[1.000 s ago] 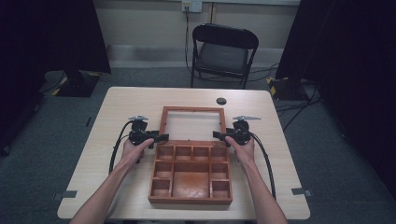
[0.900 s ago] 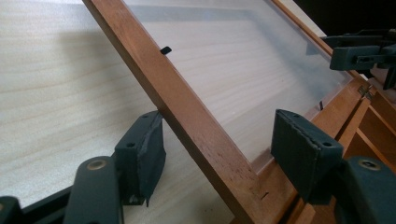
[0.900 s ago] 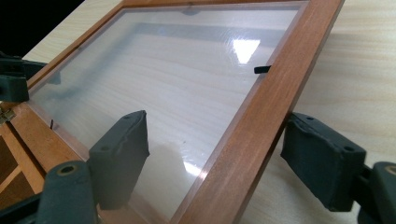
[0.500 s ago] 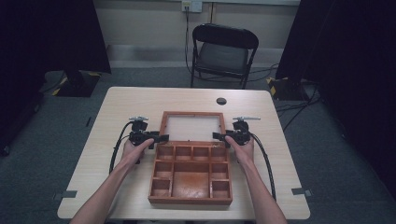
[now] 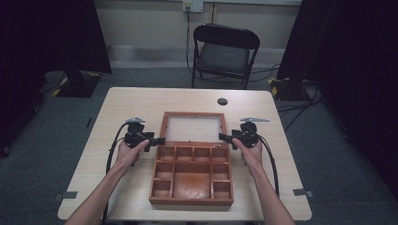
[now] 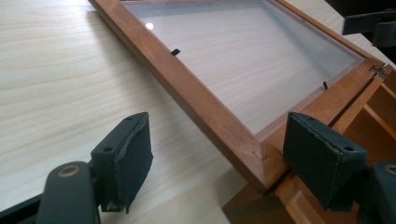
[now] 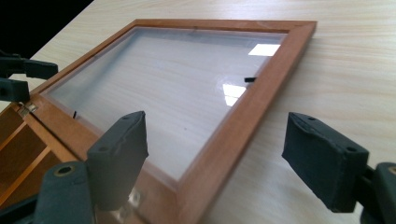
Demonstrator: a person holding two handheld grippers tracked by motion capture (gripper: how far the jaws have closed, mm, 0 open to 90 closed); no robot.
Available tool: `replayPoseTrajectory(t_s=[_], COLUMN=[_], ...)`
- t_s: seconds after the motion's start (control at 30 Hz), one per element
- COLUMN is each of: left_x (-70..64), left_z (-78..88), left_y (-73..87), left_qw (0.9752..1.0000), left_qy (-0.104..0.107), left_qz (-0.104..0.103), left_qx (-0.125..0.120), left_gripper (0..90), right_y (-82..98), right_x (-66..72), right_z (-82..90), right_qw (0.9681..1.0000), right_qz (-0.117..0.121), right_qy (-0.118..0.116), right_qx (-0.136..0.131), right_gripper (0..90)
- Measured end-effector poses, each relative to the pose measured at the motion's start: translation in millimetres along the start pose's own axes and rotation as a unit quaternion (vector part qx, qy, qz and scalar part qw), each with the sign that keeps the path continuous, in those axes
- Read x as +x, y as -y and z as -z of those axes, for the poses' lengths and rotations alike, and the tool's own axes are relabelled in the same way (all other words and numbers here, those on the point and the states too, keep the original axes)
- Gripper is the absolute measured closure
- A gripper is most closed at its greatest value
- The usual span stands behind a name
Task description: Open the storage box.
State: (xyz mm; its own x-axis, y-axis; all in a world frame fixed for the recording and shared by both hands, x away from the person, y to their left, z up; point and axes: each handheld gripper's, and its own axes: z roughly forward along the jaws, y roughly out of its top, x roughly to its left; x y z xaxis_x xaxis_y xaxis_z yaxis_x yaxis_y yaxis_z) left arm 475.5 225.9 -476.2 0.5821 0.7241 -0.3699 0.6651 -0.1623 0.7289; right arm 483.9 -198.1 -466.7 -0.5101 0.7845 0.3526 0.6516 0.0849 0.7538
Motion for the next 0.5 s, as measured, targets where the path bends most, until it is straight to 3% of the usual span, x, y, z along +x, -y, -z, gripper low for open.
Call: replayPoseTrajectory(t_s=[0.3,0.5], left_x=[-5.8,-6.9], left_z=[18.0,36.8], left_y=[6.2,17.7], left_qw=[0.9999,0.9992], left_qy=[0.001,-0.007], left_qz=[-0.013,-0.039], left_qx=[-0.002,0.007], left_gripper=[22.8,20.4], right_y=[10.3,25.0], right_x=[0.4,3.8], right_z=[36.7,57.6], right_qw=[0.9998,0.9992], right_qz=[0.012,0.030], right_qy=[0.013,0.026], right_qx=[-0.012,-0.005], right_gripper=[20.2,18.5])
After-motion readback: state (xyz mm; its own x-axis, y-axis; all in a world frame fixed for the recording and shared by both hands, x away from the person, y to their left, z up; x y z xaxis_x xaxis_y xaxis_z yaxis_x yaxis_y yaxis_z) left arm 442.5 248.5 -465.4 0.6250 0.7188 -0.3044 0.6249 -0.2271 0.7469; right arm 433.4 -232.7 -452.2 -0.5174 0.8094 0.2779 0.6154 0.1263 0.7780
